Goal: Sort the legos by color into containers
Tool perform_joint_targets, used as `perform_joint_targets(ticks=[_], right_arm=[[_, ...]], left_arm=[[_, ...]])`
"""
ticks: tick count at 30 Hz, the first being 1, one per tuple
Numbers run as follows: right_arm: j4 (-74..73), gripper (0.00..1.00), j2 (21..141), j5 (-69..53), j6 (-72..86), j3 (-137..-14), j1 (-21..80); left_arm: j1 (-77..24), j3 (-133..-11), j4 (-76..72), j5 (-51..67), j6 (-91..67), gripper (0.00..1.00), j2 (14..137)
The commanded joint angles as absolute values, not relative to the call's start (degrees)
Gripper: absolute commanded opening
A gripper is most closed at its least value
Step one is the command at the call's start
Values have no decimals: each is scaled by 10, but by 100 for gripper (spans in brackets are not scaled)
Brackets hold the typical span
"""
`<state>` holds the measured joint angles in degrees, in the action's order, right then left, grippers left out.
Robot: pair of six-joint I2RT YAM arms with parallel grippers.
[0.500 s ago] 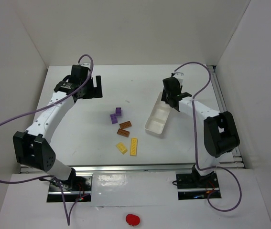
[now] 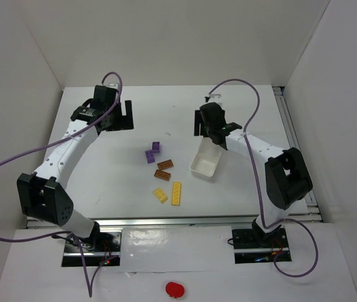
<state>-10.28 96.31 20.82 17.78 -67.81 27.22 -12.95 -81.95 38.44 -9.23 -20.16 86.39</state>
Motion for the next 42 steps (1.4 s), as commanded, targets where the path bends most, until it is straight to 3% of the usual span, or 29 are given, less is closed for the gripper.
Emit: perform_joint_targets(ticks=[1, 7, 15, 22, 26, 42], right_arm=[[-97, 74, 936, 114, 145, -699, 335], [-133, 82, 960, 62, 125, -685, 429], [-160, 83, 986, 19, 66, -667, 525], [-178, 82, 1030, 3, 39, -667, 544], [-171, 71, 1056, 3, 39, -667, 550], [-127, 72, 1126, 81, 33, -685, 550]], left_arm=[[-131, -841, 404, -142, -225, 100, 859], [-131, -847, 417, -184, -239, 100, 847], [-131, -842, 423, -184, -244, 100, 842], [-131, -842, 423, -171, -250, 100, 847], [-131, -837, 423, -161, -243, 100, 847], [-131, -842, 423, -166, -238, 100, 853]])
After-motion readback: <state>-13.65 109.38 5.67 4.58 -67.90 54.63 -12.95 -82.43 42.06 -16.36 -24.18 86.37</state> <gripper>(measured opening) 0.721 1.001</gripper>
